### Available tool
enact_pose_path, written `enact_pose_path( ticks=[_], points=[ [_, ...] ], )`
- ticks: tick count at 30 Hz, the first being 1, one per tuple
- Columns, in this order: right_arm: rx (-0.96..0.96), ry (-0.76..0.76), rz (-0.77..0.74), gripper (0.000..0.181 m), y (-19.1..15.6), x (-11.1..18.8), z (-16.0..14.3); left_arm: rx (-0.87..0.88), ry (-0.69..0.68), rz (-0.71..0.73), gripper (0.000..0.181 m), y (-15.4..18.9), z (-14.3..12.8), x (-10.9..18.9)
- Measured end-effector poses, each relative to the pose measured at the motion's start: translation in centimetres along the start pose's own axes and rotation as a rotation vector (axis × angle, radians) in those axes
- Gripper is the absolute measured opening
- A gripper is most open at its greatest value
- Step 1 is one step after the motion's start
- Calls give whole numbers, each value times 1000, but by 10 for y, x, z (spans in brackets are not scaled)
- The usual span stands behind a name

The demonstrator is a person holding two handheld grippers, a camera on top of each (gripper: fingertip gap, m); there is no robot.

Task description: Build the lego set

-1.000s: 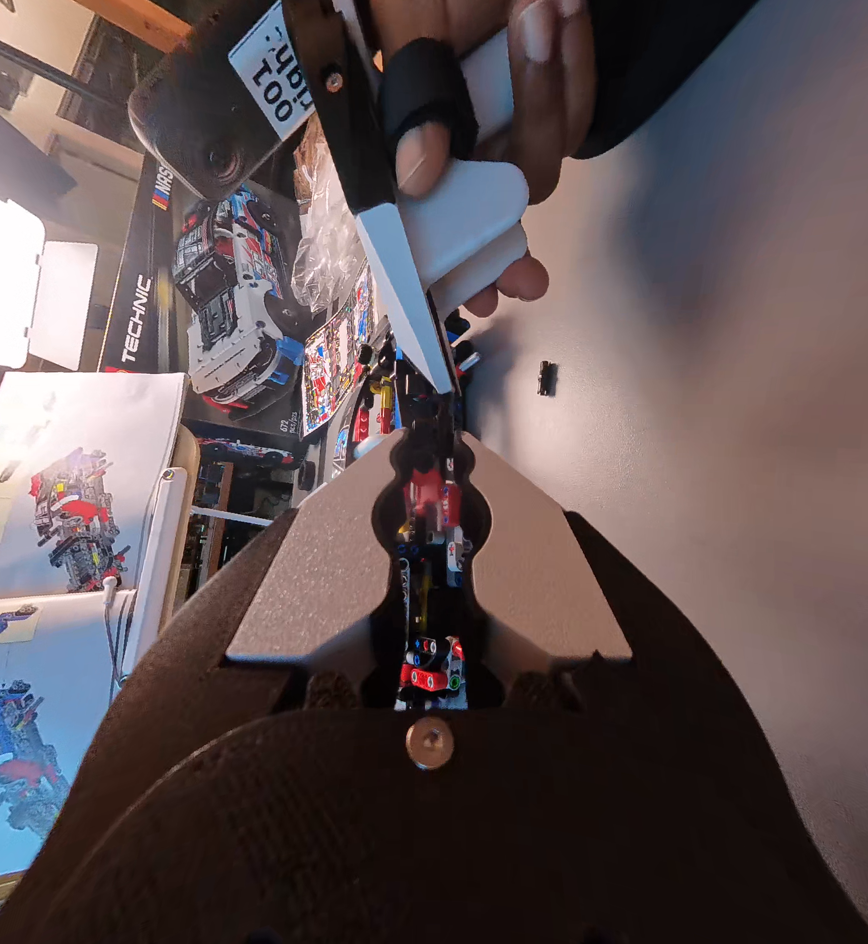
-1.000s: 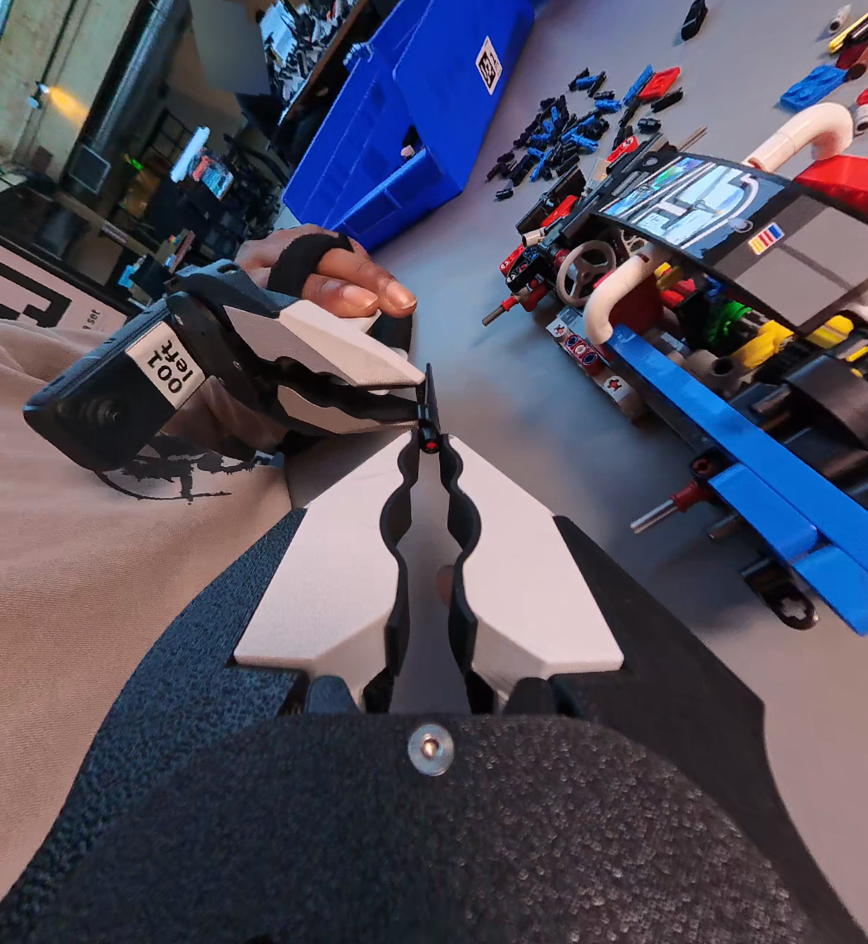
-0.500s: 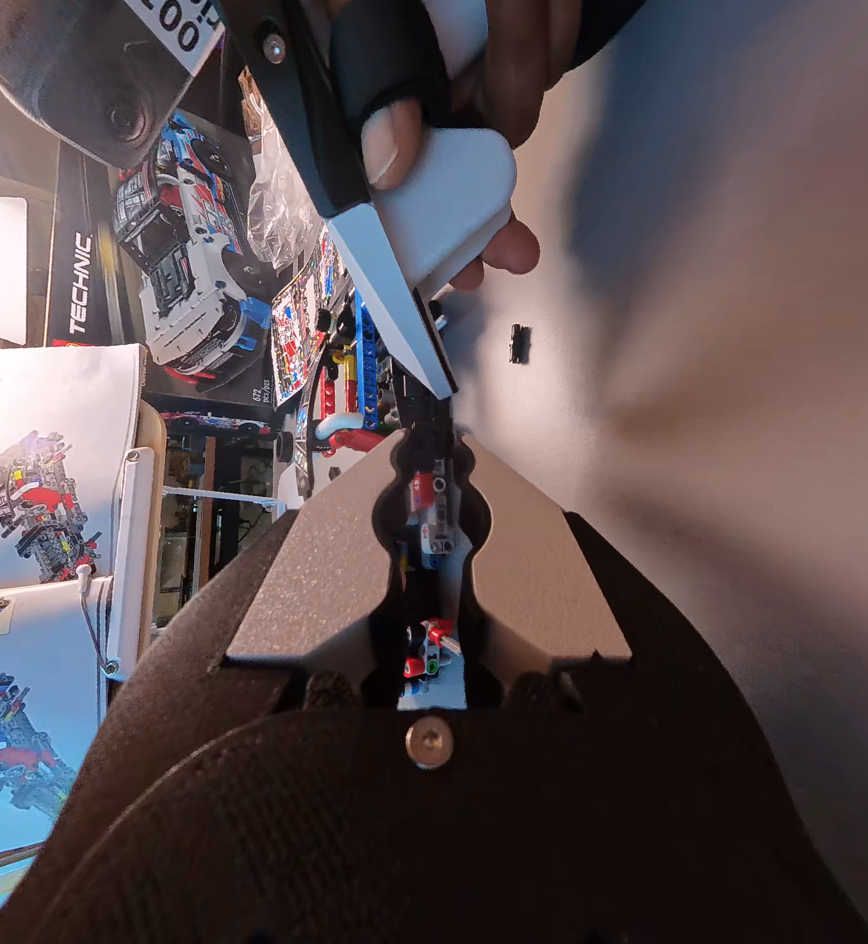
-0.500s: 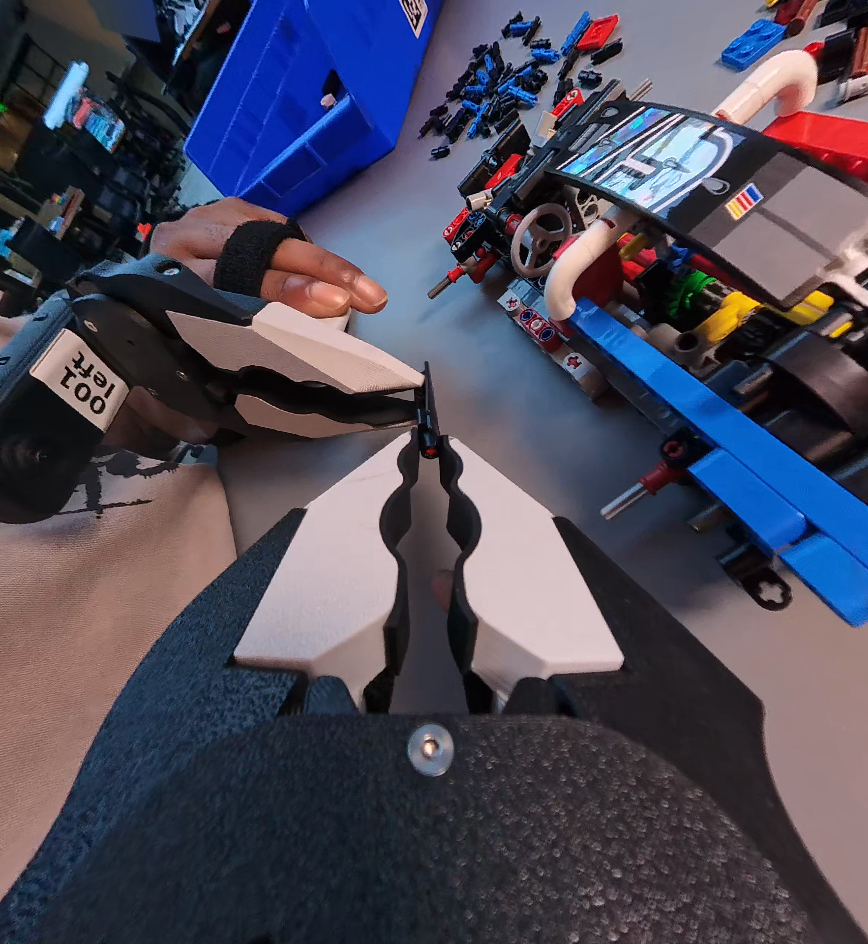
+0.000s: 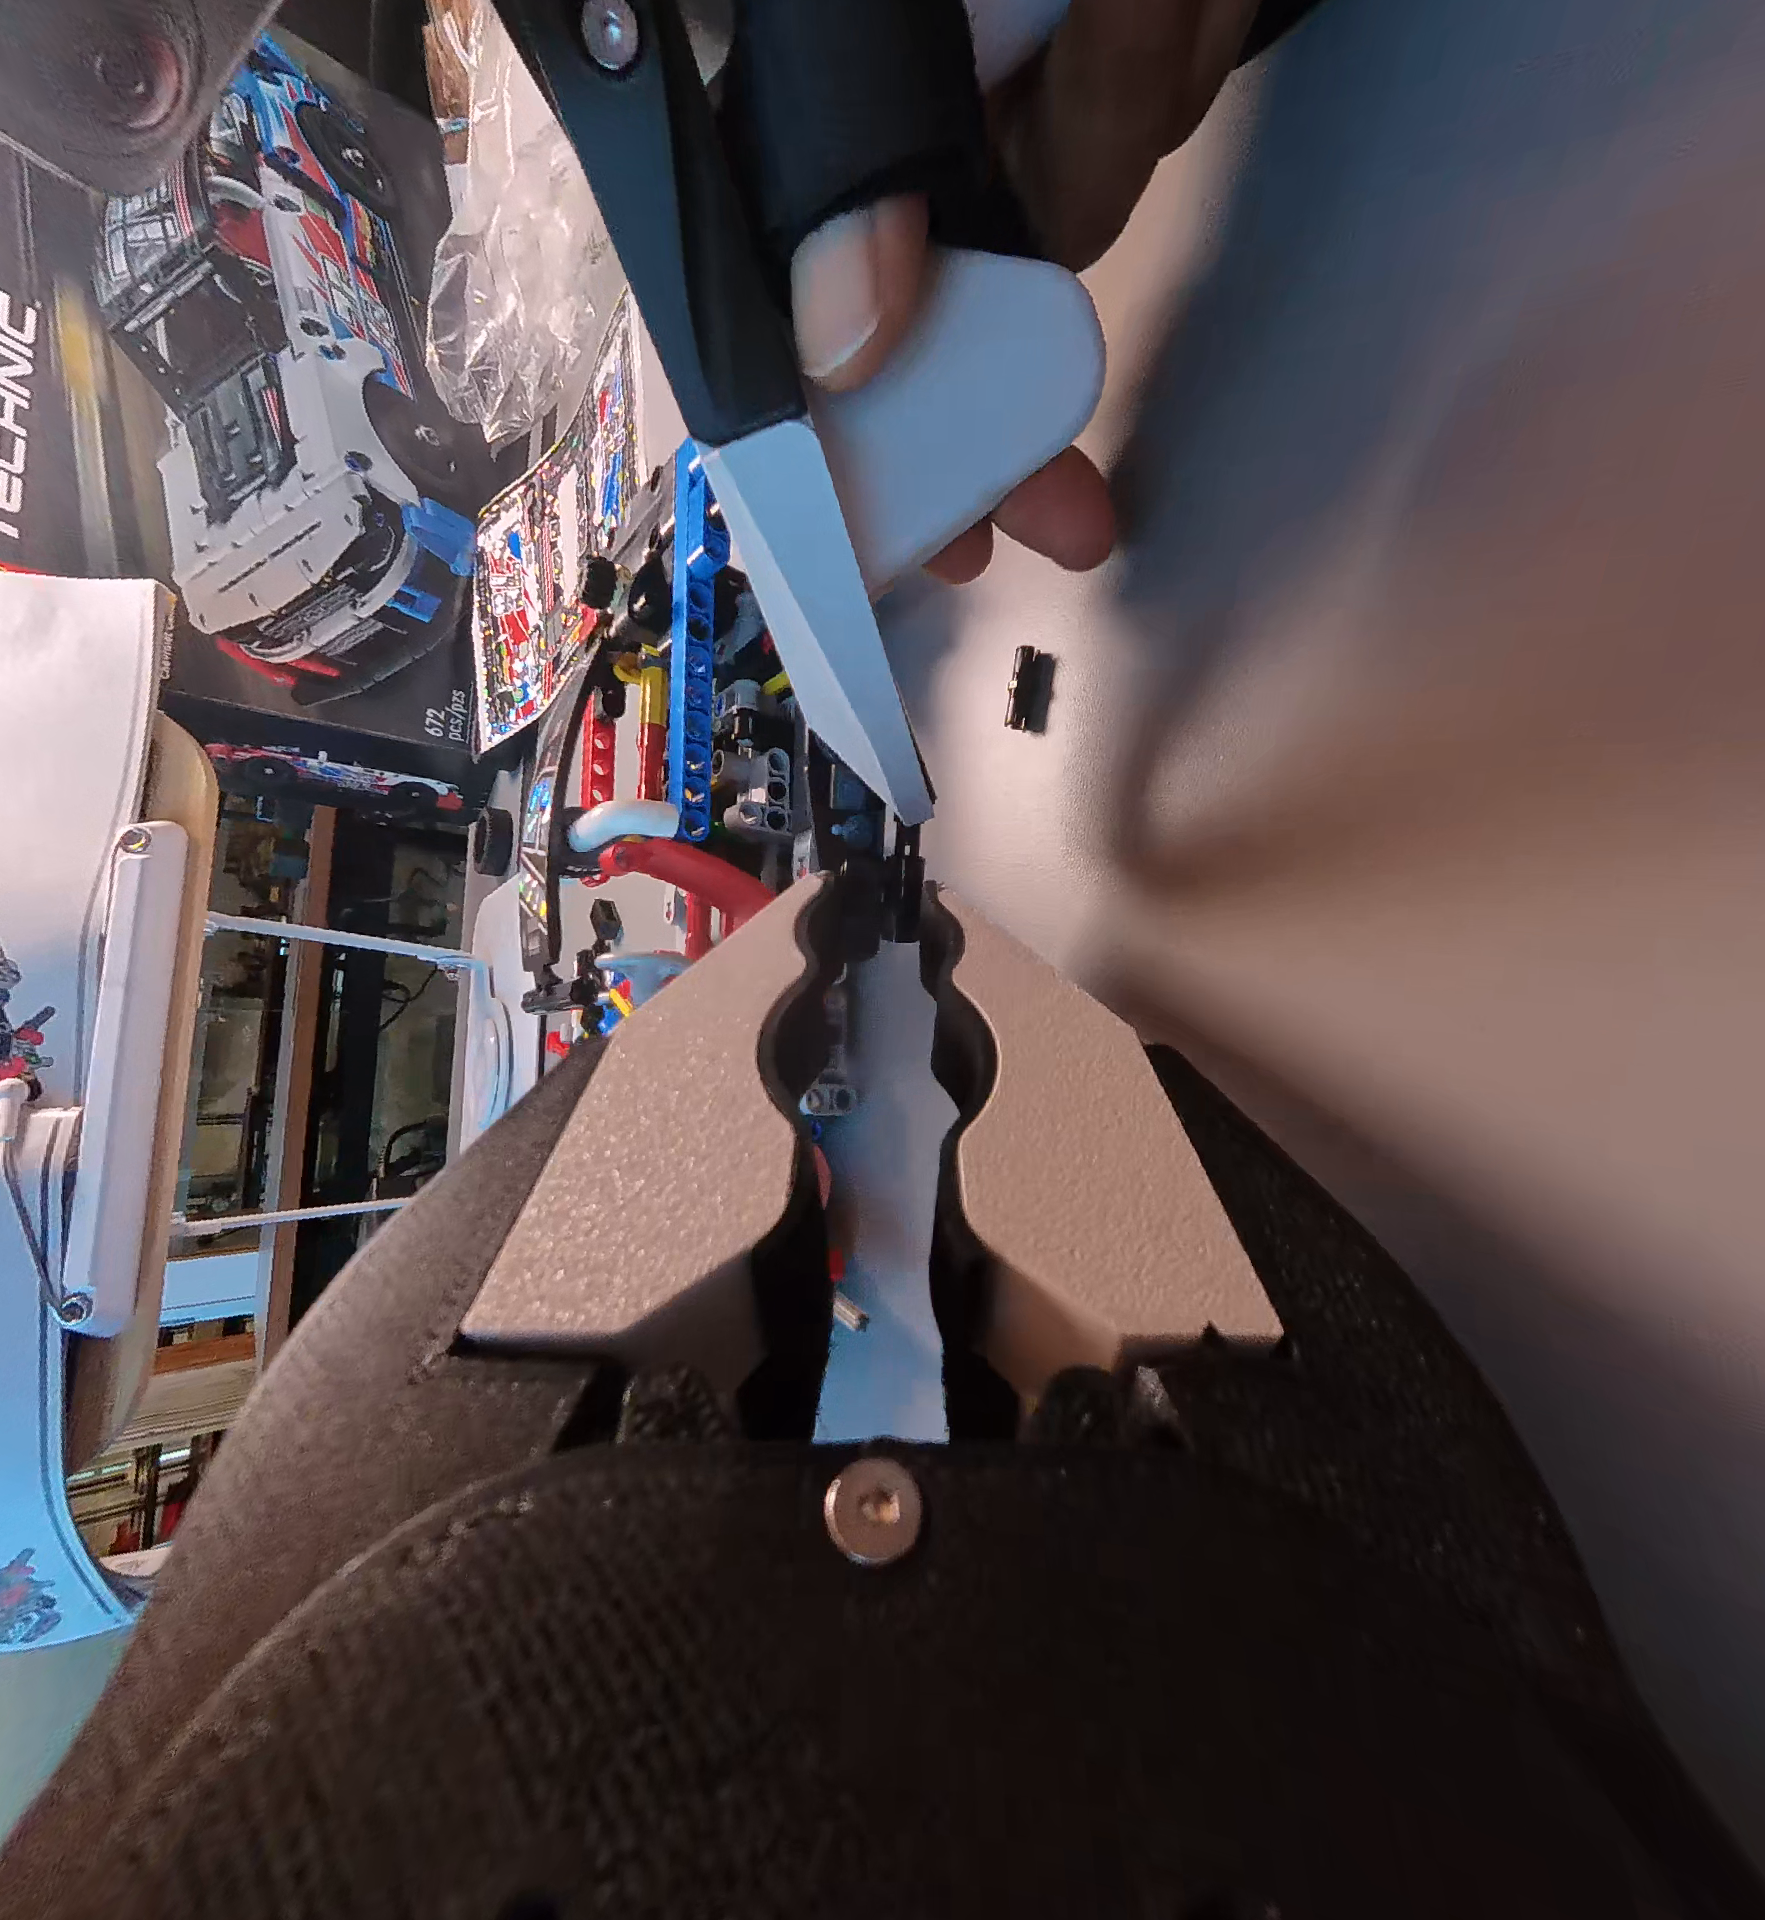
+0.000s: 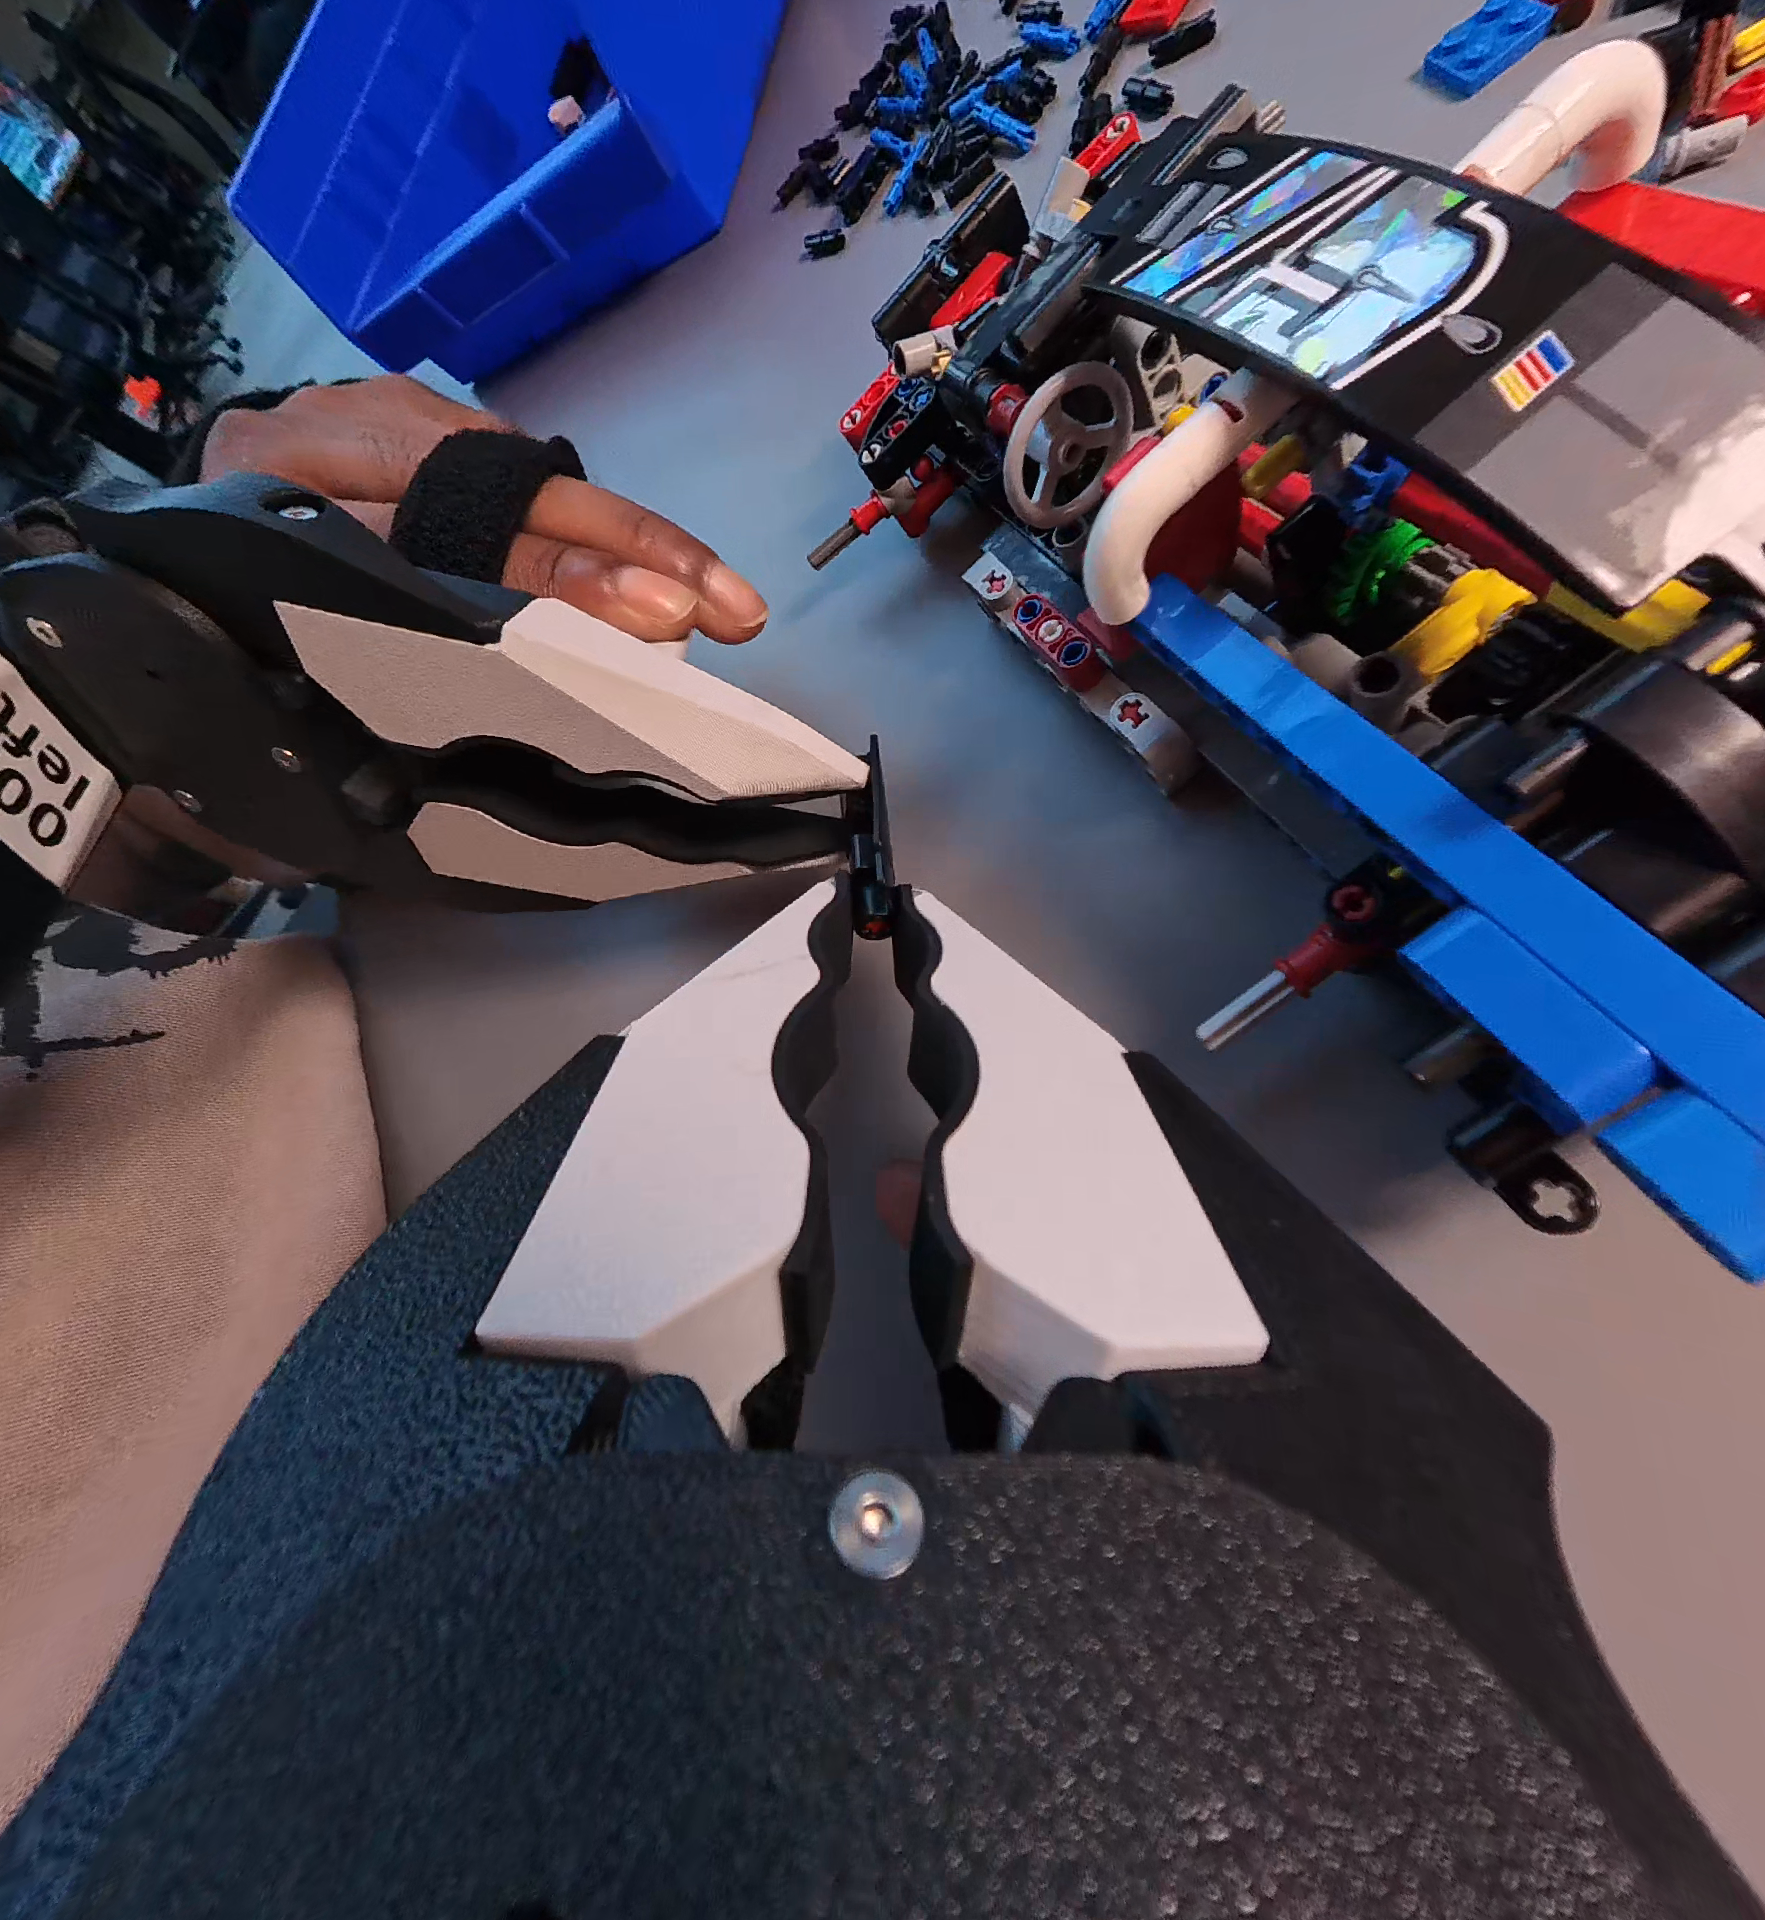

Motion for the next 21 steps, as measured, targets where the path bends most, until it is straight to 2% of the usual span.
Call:
enact_pose_path(
  ticks=[16,21],
  points=[
    [24,-18,-82,4,1,-6,-1,61,-77,-2,10,1,-1,-6],
    [-24,59,-69,4,3,-3,3,139,-98,11,9,-5,-1,-7]
  ],
)
Point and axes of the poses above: each gripper's, where its closed fingertips meet, x back along the fingers, z out of its top, y = z × x across the jaws, the point moved 6 cm from there along x, back along the fingers, and after that the axes turned 12 degrees about z, right-handed, at the moved point
